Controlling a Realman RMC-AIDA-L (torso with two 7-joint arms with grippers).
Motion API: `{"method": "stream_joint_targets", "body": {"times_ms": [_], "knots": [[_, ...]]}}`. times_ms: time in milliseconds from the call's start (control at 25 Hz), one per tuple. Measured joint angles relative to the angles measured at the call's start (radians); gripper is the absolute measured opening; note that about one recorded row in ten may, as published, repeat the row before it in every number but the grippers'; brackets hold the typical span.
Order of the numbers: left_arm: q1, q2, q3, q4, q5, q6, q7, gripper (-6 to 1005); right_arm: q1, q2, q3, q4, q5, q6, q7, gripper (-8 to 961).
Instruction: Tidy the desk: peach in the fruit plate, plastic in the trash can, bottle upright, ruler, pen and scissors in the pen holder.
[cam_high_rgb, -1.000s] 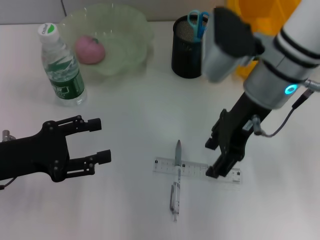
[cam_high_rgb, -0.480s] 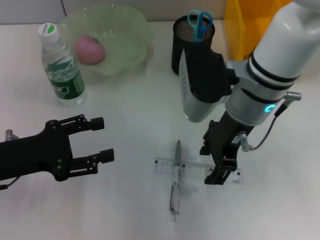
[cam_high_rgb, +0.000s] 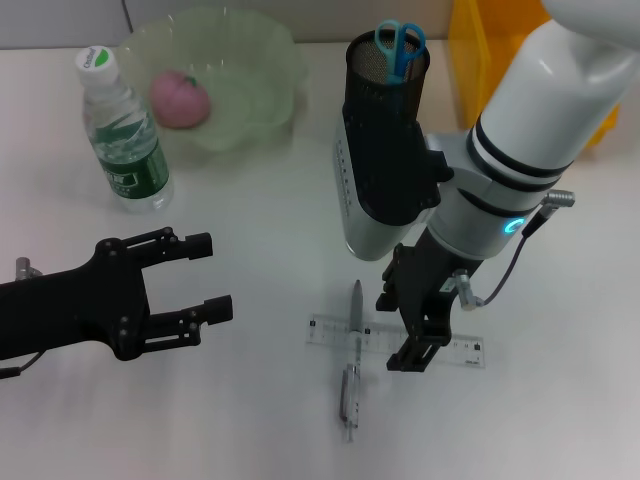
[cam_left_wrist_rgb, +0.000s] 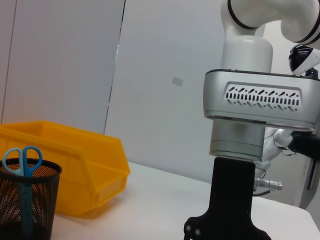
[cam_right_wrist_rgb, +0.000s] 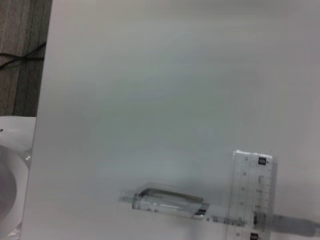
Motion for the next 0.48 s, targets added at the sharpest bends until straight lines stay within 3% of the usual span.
{"method": "stream_joint_targets", "body": {"times_ms": [480], "knots": [[0.0, 0.001, -0.001, 0.0, -0.003, -0.001, 0.004, 774, -0.003, 0.0, -0.061, 0.011, 0.012, 0.065, 0.008, 689]]}}
